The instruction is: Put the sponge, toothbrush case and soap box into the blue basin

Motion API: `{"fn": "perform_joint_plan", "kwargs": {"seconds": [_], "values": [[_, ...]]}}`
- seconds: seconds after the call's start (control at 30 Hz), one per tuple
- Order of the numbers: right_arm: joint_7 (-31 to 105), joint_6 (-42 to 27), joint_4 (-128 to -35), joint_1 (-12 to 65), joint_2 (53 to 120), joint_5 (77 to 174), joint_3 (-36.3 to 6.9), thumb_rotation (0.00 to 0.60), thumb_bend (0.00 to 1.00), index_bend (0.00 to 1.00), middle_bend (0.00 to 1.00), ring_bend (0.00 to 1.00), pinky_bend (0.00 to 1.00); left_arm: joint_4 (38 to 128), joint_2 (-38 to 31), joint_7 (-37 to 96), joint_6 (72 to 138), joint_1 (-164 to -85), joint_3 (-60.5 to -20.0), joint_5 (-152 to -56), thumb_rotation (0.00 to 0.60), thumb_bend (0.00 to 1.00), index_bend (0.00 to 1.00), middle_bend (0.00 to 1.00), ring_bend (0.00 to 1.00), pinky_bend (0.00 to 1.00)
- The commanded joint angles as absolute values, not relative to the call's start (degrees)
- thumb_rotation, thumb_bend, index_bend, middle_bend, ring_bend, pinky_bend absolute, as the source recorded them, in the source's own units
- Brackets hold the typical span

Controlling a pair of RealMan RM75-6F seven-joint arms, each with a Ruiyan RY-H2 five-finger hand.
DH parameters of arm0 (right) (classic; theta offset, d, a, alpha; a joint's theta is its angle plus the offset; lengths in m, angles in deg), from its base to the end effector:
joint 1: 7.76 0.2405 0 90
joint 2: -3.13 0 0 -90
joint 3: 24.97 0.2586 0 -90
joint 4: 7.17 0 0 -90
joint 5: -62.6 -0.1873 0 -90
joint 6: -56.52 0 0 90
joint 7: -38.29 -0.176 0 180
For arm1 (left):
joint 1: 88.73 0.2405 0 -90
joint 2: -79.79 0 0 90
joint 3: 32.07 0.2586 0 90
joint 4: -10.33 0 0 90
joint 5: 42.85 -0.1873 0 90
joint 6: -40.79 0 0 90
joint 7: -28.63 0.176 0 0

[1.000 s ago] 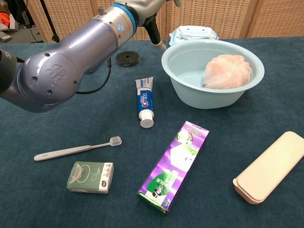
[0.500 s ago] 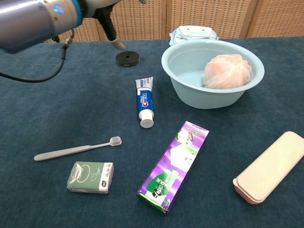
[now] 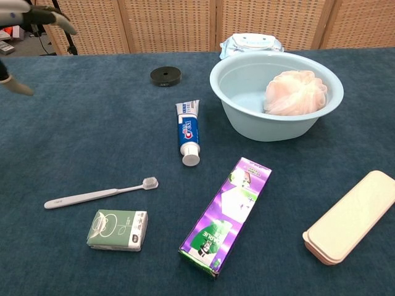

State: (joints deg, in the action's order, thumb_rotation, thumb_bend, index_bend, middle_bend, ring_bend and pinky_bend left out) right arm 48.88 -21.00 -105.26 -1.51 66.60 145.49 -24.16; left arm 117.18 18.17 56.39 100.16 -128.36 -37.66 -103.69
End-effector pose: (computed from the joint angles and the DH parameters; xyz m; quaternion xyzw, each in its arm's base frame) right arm -0.3009 -0.2077 0.1511 0.6406 -0.4085 0.3098 0.5716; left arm -0.1666 0.3451 0.1193 -0.7587 -0.3139 -0.2987 0.4864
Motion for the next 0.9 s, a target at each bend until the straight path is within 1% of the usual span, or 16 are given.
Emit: {"fn": "perform_joint_plan", "kwargs": {"seconds": [0.03,0.17,0.3,0.5,0.7,0.9], "values": [[49.47,-21.14,-105.46,-1.53,66.77,145.80,-24.33,0.600,0.09,0.00,0.00,0.00,0.00,118.82,20.63,52.93,102.96,-123.79,-33.49,-108.39,0.600,0.14,0.00,0.00,0.00,0.04],[50.15,-21.34,-105.63,-1.58,66.95,146.08,-24.45,0.600,0.09,0.00,0.00,0.00,0.00,118.12,20.81,50.82,107.37,-118.96,-30.50,-111.58,0.600,0.14,0.00,0.00,0.00,0.04],[50.71,-21.29,-105.58,-1.53,67.20,146.24,-24.57,0.600,0.09,0.00,0.00,0.00,0.00,117.03,20.11,46.66,110.85,-114.82,-28.85,-113.43,0.600,0.15,0.00,0.00,0.00,0.04],[51.40,-20.95,-105.45,-1.36,67.57,146.42,-24.77,0.600,0.09,0.00,0.00,0.00,0.00,114.60,18.96,39.91,113.97,-109.74,-27.02,-115.77,0.600,0.15,0.00,0.00,0.00,0.04],[51.97,-20.77,-105.49,-1.23,67.86,147.28,-25.23,0.600,0.09,0.00,0.00,0.00,0.00,111.80,17.13,38.98,116.20,-106.23,-25.59,-117.71,0.600,0.15,0.00,0.00,0.00,0.04],[53.66,-20.56,-105.92,-1.24,68.22,147.67,-25.74,0.600,0.09,0.00,0.00,0.00,0.00,109.85,16.06,37.31,117.74,-103.81,-25.49,-118.82,0.600,0.15,0.00,0.00,0.00,0.04]]}}
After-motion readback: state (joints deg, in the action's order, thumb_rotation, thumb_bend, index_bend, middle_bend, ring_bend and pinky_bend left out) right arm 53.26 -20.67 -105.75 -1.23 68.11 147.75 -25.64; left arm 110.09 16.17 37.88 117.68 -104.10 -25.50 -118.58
